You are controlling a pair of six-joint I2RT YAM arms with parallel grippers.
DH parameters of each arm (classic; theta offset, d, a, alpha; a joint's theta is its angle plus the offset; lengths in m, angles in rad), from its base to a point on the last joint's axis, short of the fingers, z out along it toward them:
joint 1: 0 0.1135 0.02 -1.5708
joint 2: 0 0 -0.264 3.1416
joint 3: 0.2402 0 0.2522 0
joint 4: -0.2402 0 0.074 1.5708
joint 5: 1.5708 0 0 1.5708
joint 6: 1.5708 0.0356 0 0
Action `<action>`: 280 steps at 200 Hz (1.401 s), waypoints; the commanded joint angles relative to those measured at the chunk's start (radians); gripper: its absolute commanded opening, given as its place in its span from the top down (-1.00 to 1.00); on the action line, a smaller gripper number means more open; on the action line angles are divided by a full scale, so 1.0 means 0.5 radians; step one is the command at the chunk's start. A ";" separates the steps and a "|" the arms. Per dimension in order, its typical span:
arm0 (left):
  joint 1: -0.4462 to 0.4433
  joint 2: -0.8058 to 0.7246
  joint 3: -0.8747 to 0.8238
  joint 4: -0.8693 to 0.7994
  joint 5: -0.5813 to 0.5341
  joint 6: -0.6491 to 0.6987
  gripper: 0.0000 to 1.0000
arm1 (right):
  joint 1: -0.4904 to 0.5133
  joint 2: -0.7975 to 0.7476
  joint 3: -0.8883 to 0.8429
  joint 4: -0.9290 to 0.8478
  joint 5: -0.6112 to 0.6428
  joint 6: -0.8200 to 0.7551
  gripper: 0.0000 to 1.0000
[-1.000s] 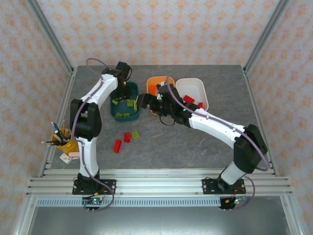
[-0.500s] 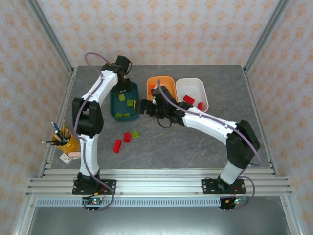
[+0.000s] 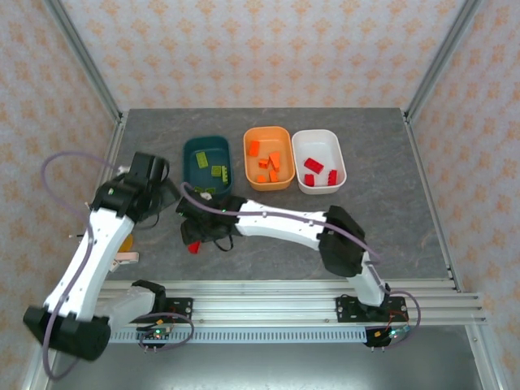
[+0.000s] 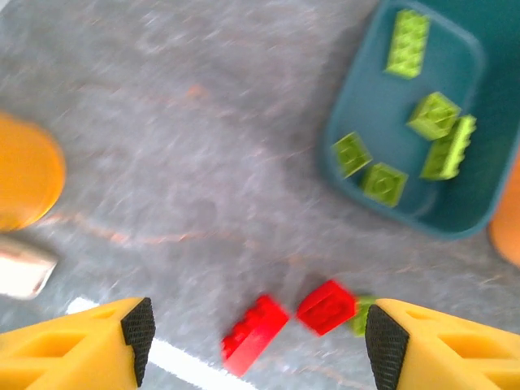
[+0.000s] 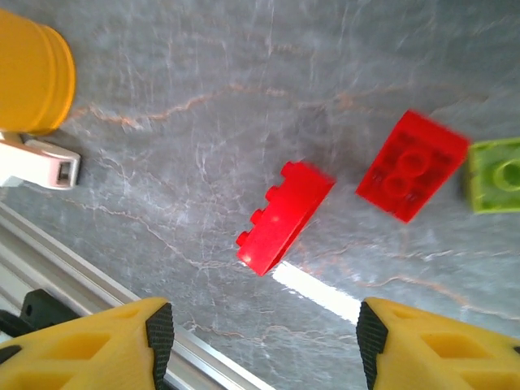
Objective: Sort the legos into containers by color
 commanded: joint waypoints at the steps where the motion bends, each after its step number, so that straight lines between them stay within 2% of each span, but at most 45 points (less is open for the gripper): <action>1: -0.006 -0.278 -0.142 -0.320 -0.165 -0.210 -0.46 | 0.064 0.151 0.200 -0.272 0.200 0.275 -0.26; 23: -0.002 -0.519 -0.206 -0.491 -0.119 -0.214 -0.47 | 0.083 0.281 0.302 -0.286 0.203 0.456 -0.26; 77: -0.005 -0.856 -0.198 -0.806 -0.049 -0.179 -0.47 | 0.089 0.579 0.536 -0.346 0.246 0.699 -0.25; 119: -0.003 -0.975 -0.126 -0.906 -0.004 -0.160 -0.48 | 0.085 0.742 0.705 -0.395 0.328 0.734 -0.20; 149: -0.002 -1.000 -0.096 -0.949 0.031 -0.138 -0.48 | 0.080 0.818 0.776 -0.418 0.361 0.763 -0.08; 191: -0.003 -0.986 -0.061 -0.954 0.038 -0.089 -0.48 | 0.050 0.853 0.853 -0.423 0.385 0.668 -0.06; 232: -0.005 -0.949 -0.066 -0.896 0.052 -0.067 -0.48 | 0.018 0.899 0.909 -0.442 0.291 0.571 0.30; 280: -0.004 -0.960 -0.079 -0.830 0.081 -0.046 -0.48 | 0.022 0.847 1.023 -0.540 0.336 0.432 0.56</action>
